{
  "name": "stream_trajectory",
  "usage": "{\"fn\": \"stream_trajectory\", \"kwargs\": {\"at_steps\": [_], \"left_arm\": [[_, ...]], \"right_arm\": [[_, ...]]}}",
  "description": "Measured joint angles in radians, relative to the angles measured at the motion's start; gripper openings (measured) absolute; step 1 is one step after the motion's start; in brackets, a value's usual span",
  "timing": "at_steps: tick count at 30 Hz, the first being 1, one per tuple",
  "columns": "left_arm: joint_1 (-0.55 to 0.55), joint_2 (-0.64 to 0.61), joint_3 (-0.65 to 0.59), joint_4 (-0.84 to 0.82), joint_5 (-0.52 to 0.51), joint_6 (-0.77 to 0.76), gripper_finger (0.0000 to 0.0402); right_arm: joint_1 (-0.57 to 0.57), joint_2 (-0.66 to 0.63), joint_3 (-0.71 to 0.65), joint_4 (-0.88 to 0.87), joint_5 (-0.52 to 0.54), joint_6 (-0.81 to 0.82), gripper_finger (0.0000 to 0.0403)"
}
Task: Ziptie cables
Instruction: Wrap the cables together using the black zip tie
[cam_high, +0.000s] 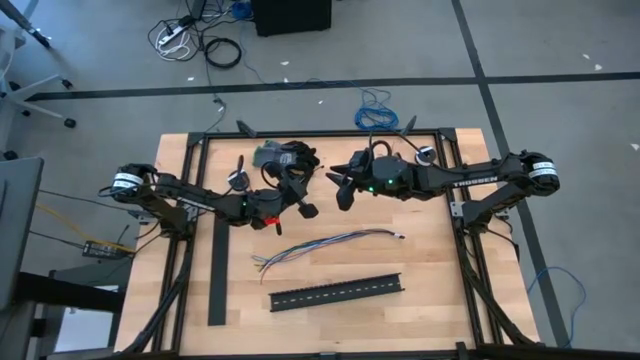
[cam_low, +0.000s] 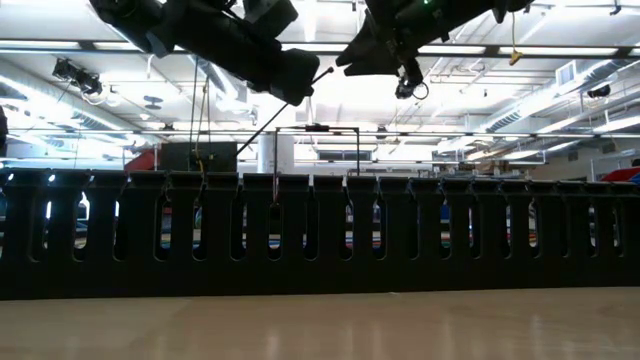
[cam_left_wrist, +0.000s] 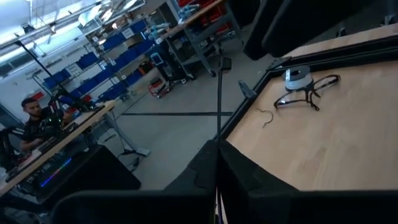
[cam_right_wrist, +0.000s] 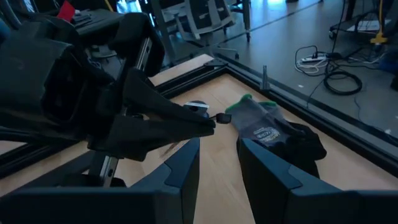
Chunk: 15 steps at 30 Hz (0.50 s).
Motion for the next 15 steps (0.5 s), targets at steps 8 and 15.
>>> {"fn": "stream_trajectory", "kwargs": {"at_steps": [8,15], "left_arm": [[0.003,0.0,0.0,0.023,-0.011,0.016,0.0],[0.014,0.073,0.0,0.142,-0.1,0.113,0.0]], "right_arm": [[-0.003,0.036,-0.012,0.061,0.029,0.081,0.0111],[0.003,0.185,-0.02,0.3,0.035,0.067,0.0111]]}}
